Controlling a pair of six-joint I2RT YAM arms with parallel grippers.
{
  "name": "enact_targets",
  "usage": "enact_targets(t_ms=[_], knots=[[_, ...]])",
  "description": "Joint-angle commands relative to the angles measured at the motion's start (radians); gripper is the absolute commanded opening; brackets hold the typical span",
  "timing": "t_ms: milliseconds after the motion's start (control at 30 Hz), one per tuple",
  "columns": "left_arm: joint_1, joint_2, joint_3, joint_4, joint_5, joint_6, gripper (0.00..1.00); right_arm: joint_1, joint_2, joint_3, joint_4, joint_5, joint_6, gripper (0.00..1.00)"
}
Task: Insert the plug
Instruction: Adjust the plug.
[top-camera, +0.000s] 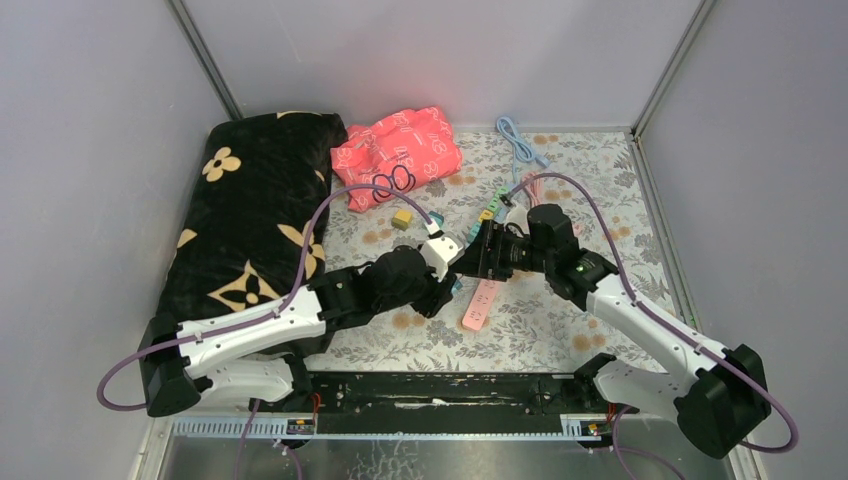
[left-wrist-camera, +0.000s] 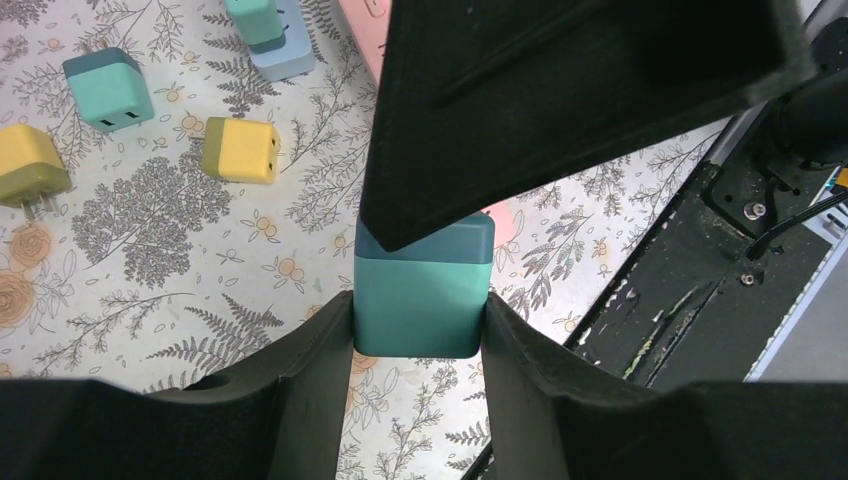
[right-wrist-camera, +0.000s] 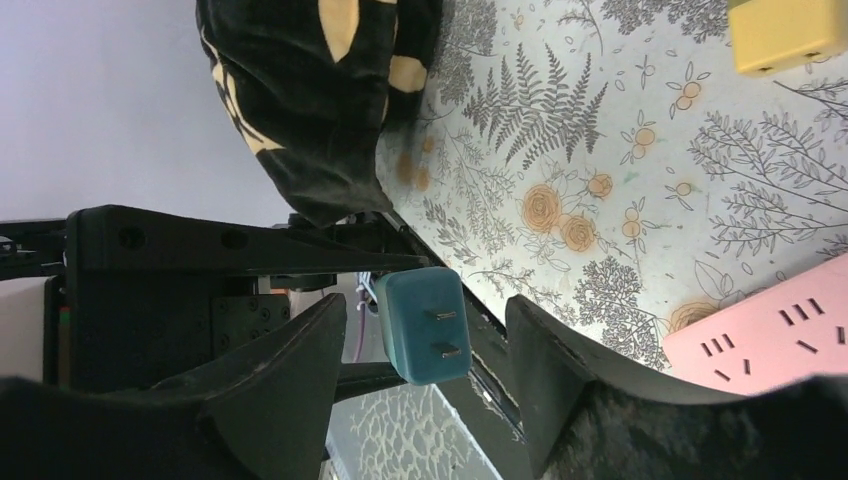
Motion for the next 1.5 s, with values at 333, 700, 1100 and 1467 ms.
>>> enact_targets(t_ms=[333,700,1100,1467], knots=[[-0.018,-0.011,0.005,0.063,-0.029,0.057,0.33,0.003,0.053,-0.072,0.203,-0.186,0.066,0.47],[-0.018,-0.056,-0.068,0.135,-0.042,0.008,0.72,0.003,0.059,-0.148,0.436,-0.239,0.155,0.15],[0.017,-0.166,-0.154,0.234,-0.023,-0.129,0.91,-0.030,0.027,-0.235,0.695,-0.124,0.232,0.11],[0.235,-0.283,-0.259,0.376,0.204,-0.410,0.90,-0.056,0.023,-0.357,0.932,-0.061,0.297,0.11]])
